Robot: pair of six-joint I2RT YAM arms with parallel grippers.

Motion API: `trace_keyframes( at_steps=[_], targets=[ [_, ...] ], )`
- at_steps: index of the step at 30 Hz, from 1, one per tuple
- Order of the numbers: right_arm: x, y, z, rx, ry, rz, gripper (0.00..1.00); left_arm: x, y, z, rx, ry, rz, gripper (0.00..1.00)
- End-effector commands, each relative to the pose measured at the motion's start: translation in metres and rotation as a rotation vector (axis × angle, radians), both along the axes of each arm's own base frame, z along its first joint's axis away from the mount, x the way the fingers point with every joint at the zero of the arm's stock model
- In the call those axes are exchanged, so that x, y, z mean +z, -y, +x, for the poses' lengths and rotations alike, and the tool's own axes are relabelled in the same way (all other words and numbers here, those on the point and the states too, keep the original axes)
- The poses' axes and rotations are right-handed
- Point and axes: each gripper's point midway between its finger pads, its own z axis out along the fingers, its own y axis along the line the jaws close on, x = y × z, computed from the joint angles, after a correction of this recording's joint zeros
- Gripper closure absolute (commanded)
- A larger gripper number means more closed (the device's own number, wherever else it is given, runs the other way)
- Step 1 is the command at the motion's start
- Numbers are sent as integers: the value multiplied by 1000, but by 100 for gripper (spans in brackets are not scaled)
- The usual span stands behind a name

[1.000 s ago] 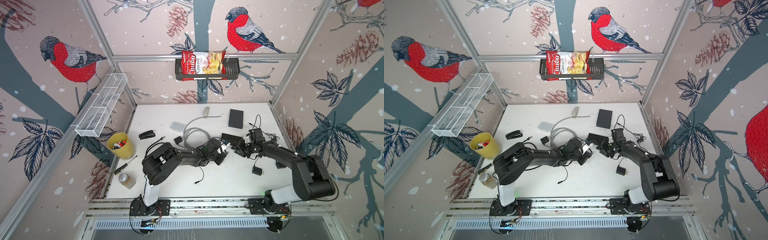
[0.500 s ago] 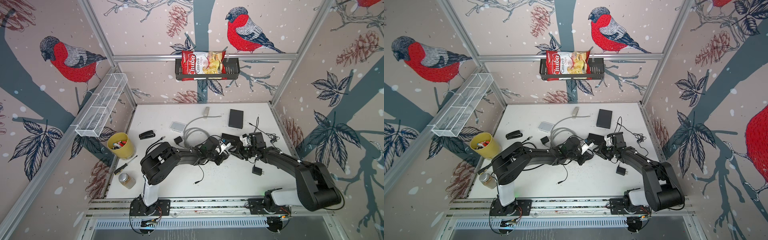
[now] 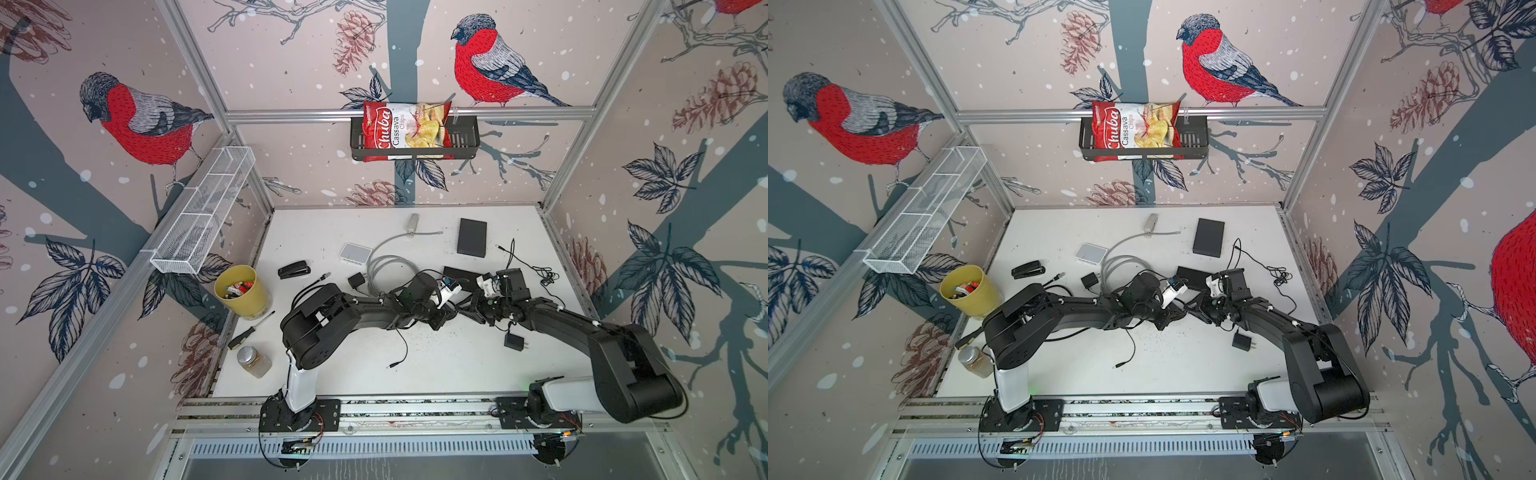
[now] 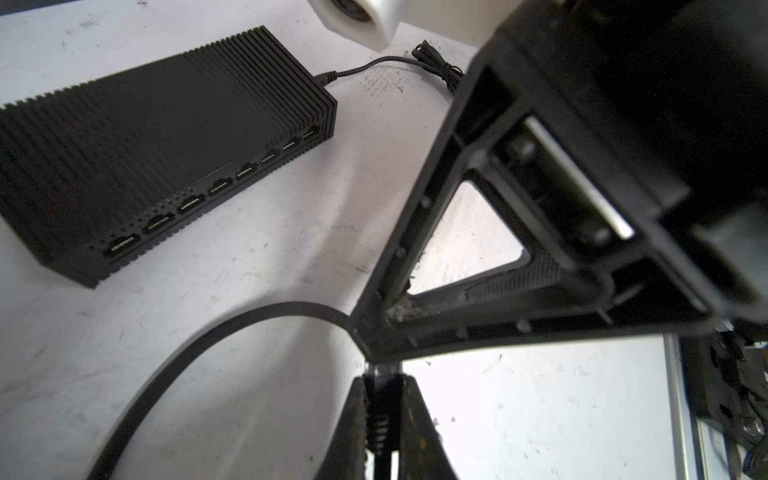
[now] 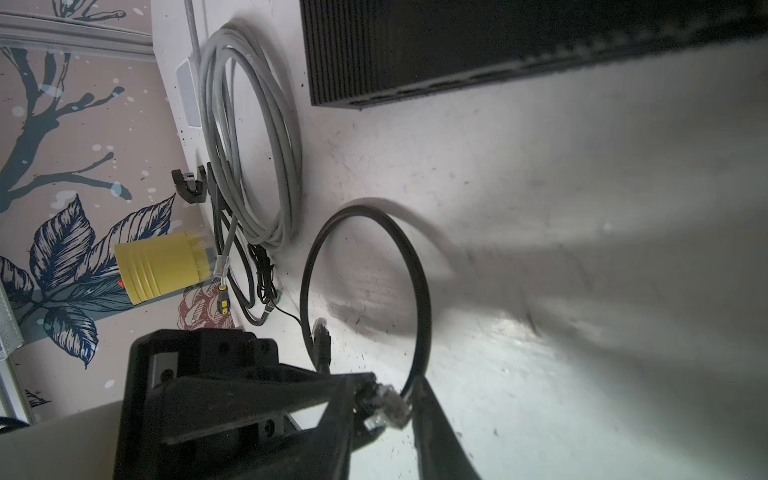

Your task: Insert the plug into the switch port

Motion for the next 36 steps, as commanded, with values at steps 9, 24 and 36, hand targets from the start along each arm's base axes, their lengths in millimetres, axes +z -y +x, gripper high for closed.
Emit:
trace_keyframes(
  at_steps=[9, 24, 36],
  targets=[
    [1, -6, 5, -8, -9, 34, 69, -4, -2, 4, -3, 71, 41, 93],
    [-7, -4, 5, -15, -33, 22, 75, 1, 2, 1, -20, 86, 22, 93],
    [-9, -2, 5, -18, -35, 14, 87, 0, 4, 0, -15, 94, 28, 93]
  ],
)
